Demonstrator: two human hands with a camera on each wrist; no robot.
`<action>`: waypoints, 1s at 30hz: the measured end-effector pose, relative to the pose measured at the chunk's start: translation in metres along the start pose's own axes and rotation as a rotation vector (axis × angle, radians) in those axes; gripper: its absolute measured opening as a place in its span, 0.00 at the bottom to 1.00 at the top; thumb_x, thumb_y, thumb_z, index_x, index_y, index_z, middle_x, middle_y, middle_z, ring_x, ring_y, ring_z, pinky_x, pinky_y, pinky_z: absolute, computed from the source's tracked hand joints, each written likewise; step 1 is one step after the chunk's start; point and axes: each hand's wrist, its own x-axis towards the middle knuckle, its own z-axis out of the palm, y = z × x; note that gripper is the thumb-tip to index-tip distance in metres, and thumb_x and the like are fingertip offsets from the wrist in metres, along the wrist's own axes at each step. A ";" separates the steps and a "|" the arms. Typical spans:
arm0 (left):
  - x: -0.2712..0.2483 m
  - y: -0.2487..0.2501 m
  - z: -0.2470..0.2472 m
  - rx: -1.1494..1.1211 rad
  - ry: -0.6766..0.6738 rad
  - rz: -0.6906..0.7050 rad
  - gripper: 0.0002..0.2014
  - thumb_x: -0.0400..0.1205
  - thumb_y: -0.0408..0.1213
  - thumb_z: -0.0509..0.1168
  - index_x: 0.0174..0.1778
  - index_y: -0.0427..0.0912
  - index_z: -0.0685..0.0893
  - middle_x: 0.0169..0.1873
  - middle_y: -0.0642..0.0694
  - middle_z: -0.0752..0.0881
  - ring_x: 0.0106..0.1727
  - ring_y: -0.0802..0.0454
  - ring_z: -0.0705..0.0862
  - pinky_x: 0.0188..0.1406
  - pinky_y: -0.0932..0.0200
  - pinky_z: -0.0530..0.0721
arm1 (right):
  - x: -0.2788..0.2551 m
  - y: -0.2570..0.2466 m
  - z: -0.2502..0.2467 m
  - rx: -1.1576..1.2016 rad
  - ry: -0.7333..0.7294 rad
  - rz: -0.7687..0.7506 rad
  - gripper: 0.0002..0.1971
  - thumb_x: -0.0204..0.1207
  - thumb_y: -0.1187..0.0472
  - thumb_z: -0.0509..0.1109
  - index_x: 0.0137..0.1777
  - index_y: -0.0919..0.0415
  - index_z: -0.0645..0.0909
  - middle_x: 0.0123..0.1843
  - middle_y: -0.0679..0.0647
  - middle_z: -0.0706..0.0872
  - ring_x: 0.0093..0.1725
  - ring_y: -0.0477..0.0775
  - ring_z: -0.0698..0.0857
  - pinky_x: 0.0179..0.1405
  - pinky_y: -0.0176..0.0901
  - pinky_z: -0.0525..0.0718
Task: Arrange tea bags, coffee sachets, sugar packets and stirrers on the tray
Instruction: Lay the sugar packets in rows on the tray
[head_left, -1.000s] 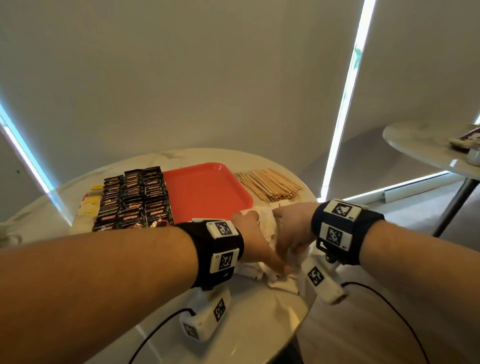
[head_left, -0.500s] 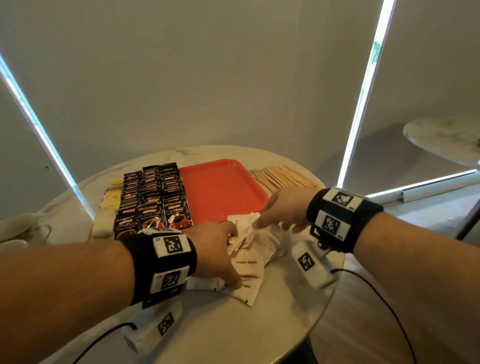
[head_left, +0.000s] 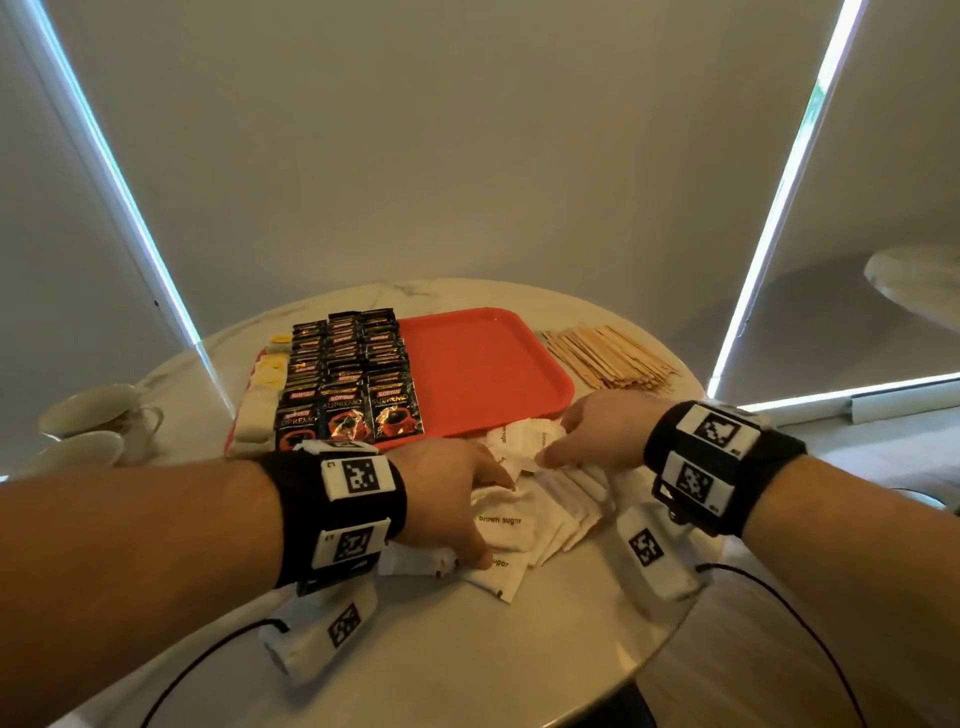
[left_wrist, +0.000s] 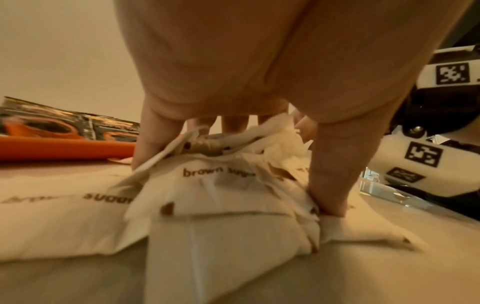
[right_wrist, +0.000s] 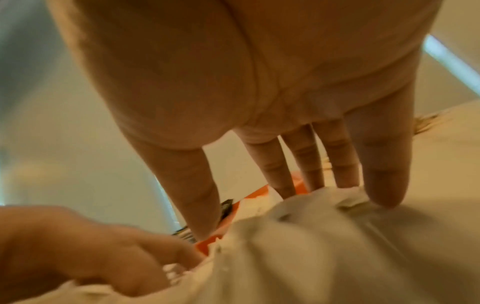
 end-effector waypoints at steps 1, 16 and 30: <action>-0.004 -0.003 0.002 0.009 0.006 0.003 0.38 0.76 0.57 0.80 0.83 0.61 0.76 0.79 0.63 0.76 0.74 0.57 0.78 0.72 0.52 0.82 | -0.006 -0.008 0.002 -0.002 -0.010 -0.036 0.23 0.73 0.30 0.72 0.54 0.48 0.85 0.49 0.47 0.88 0.49 0.49 0.85 0.50 0.45 0.85; -0.037 -0.045 -0.001 -0.082 -0.039 -0.150 0.64 0.60 0.64 0.87 0.90 0.59 0.60 0.84 0.59 0.70 0.80 0.55 0.74 0.78 0.51 0.79 | -0.021 -0.071 0.012 -0.077 -0.135 -0.271 0.39 0.76 0.41 0.76 0.86 0.41 0.65 0.76 0.47 0.80 0.69 0.51 0.80 0.60 0.44 0.80; -0.059 -0.064 0.000 -0.115 -0.055 -0.168 0.65 0.58 0.71 0.85 0.88 0.68 0.56 0.86 0.63 0.61 0.83 0.56 0.67 0.83 0.45 0.75 | -0.026 -0.051 0.000 0.035 -0.124 -0.129 0.41 0.65 0.40 0.84 0.78 0.44 0.74 0.62 0.44 0.80 0.56 0.48 0.82 0.61 0.50 0.86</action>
